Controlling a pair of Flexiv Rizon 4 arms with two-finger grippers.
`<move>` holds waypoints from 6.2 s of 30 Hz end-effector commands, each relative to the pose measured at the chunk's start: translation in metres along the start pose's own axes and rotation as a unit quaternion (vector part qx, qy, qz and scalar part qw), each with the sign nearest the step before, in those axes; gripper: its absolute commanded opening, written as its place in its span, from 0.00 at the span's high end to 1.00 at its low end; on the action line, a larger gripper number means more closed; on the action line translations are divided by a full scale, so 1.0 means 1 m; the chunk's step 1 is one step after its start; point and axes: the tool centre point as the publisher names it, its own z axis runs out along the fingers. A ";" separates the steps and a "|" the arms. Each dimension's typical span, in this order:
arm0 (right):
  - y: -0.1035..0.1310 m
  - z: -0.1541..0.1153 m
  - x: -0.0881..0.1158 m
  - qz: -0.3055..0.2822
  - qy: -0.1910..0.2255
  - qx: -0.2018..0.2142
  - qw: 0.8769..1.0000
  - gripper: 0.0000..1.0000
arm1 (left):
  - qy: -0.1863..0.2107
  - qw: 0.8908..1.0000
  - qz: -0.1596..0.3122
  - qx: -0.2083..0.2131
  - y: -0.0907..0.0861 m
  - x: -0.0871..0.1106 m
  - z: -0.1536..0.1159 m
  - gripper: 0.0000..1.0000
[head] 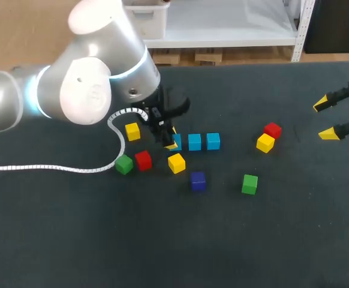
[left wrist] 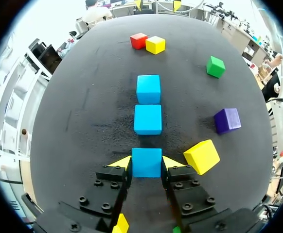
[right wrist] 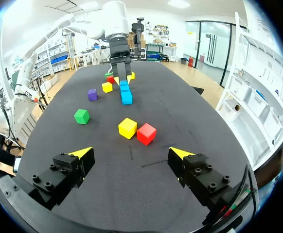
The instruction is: Place the blue cubes, place green cubes on the blue cubes, place the yellow cubes on the green cubes, then place the red cubes on the yellow cubes, and place purple cube on the red cubes.
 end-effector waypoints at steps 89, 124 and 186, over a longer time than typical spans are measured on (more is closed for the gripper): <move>-0.001 0.001 0.000 0.000 0.000 0.000 1.000 0.00 | 0.010 1.000 0.002 0.028 -0.002 0.001 0.006 0.00; -0.001 0.001 0.000 0.000 0.000 0.000 1.000 0.00 | 0.005 0.982 0.187 0.017 -0.053 0.084 -0.115 0.00; -0.001 0.001 0.000 0.000 0.000 0.000 1.000 0.00 | 0.033 0.926 0.359 0.114 -0.054 0.116 -0.037 0.53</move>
